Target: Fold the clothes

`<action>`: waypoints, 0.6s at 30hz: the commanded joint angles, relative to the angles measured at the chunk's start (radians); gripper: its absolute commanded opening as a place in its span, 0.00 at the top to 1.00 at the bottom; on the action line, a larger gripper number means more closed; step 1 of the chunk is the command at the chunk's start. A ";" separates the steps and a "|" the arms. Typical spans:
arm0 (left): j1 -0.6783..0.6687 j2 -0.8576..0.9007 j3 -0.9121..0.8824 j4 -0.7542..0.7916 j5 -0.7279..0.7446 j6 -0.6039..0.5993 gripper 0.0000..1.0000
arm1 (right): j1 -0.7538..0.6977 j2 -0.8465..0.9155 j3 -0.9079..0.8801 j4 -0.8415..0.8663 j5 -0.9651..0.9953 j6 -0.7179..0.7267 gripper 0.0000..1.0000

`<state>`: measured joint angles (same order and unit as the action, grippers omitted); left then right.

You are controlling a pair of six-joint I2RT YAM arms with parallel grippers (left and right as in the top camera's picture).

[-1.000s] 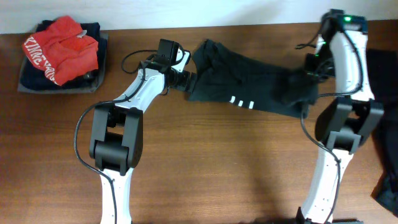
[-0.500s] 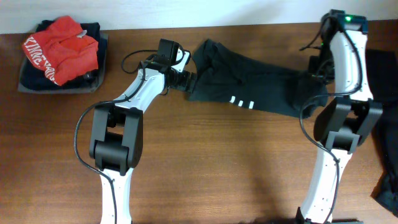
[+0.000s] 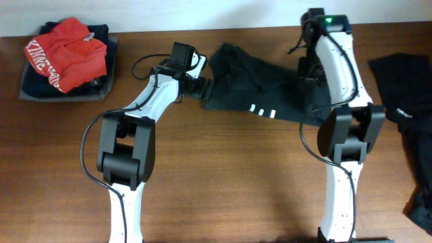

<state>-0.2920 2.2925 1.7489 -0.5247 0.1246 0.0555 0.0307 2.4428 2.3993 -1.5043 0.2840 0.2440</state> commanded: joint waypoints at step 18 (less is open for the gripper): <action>0.005 -0.034 0.006 -0.001 0.011 -0.011 0.01 | 0.134 -0.001 0.034 0.084 -0.126 0.087 0.21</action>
<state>-0.2920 2.2925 1.7489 -0.5247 0.1242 0.0559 0.1871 2.5107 2.3558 -1.4132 0.2291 0.3153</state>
